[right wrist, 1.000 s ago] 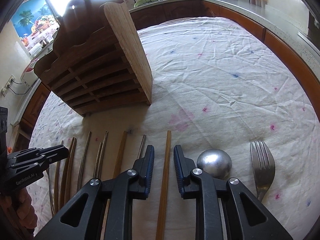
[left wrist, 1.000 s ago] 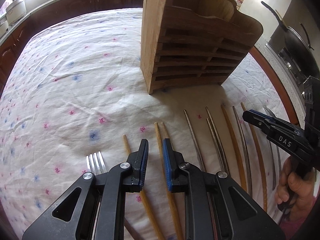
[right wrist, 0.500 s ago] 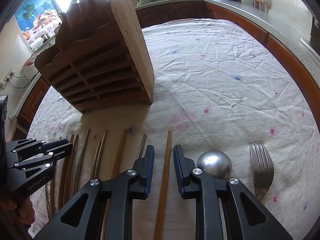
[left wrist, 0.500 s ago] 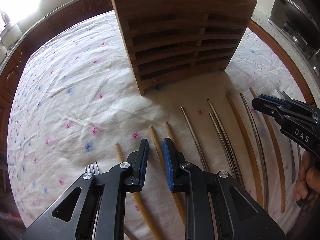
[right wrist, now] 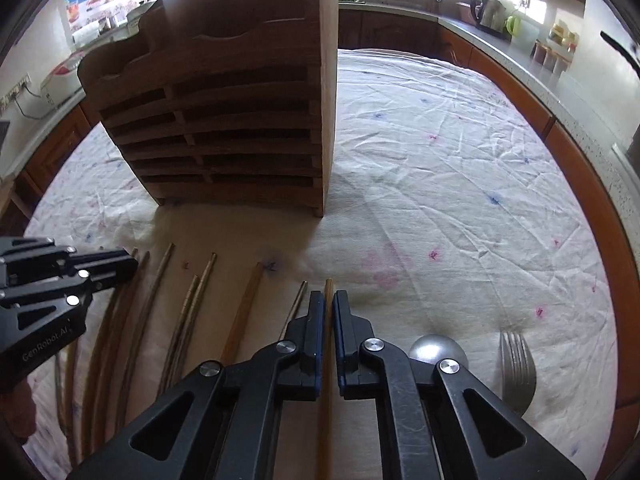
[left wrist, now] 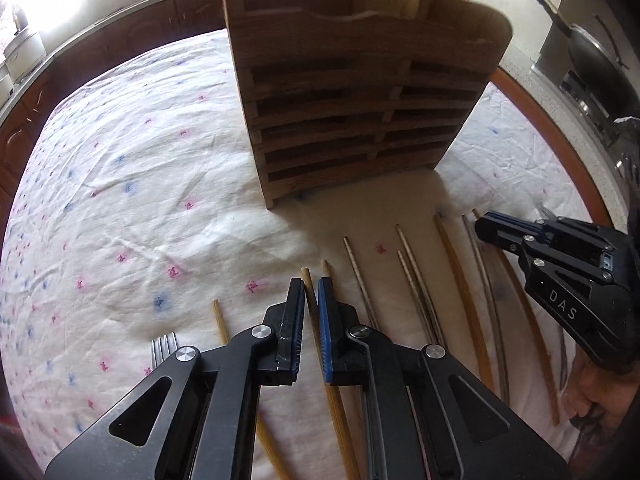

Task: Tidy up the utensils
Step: 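Lift the left tool's chopstick toward the wooden holder while the right tool carries its chopstick there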

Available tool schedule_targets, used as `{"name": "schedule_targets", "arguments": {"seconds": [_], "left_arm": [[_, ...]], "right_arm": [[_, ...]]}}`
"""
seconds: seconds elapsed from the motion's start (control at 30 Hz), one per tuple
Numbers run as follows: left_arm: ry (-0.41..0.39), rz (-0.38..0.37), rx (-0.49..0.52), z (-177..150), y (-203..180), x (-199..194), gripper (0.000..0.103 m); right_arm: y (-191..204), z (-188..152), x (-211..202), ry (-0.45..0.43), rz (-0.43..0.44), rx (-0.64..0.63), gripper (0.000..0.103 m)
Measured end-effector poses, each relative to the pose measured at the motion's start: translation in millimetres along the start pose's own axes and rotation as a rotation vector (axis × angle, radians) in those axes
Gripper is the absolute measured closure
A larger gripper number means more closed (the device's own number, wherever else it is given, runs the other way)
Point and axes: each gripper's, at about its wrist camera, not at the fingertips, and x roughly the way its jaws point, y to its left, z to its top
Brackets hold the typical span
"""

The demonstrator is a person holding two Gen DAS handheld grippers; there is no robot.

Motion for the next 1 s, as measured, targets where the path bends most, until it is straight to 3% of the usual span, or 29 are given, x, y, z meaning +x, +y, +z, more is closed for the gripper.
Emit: {"name": "schedule_targets", "arguments": {"seconds": [0.13,0.3,0.7,1.0], "left_arm": [[-0.059,-0.076,-0.025,-8.1,7.4,-37.0,0.098],[-0.155,-0.108,-0.018,-19.4,9.5,-101.0,0.098],[-0.325,-0.099,-0.002,-54.0,-27.9,-208.1,0.098],[-0.466,-0.098,-0.025,-69.8,-29.8,-251.8,0.098]], "right_arm": [[-12.7,-3.6,-25.2,-0.042,0.113,0.104,0.099],[-18.0,-6.5,-71.1,-0.116,0.205,0.158,0.098],[3.3,-11.5,-166.5,-0.288,0.210,0.065,0.098],[12.6,-21.7,-211.2,-0.378,0.218,0.057,0.098]]}}
